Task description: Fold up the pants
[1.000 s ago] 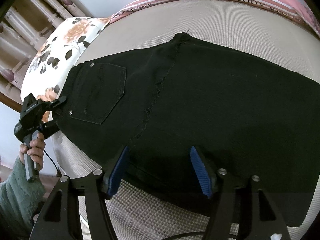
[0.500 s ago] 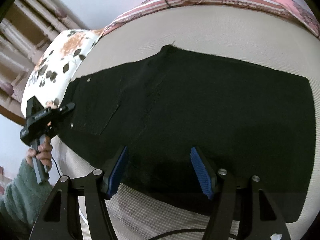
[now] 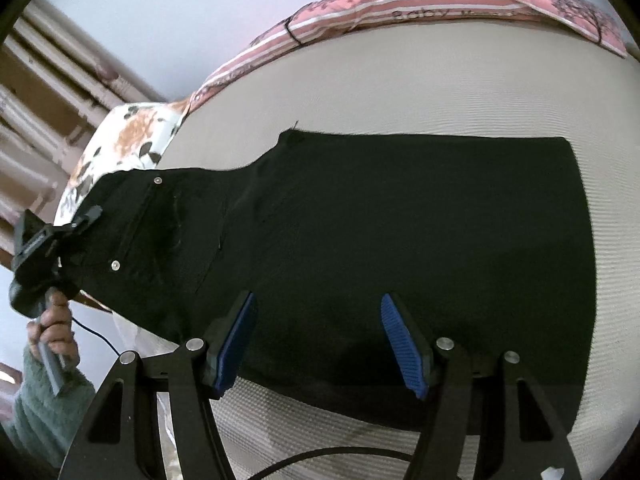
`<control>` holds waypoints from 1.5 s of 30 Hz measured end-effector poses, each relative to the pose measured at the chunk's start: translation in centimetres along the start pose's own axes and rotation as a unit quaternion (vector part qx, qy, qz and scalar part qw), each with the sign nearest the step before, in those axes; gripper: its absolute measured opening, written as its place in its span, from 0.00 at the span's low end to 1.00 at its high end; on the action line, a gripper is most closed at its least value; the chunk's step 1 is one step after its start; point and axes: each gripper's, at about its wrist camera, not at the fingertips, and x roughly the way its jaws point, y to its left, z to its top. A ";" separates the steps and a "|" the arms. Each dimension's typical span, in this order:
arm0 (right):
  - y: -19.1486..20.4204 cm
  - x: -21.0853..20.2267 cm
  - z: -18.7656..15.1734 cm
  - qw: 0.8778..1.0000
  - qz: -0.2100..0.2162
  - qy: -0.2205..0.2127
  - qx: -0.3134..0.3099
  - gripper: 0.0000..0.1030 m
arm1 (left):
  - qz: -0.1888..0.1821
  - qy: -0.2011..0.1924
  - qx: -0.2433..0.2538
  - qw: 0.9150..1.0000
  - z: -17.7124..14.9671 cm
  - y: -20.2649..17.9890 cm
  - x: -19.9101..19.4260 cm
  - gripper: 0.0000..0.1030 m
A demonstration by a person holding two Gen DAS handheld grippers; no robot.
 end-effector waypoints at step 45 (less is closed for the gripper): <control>-13.6 -9.3 0.7 0.988 0.024 -0.087 0.121 0.62 | 0.126 0.152 0.317 0.928 -18.6 -21.4 24.5 0.74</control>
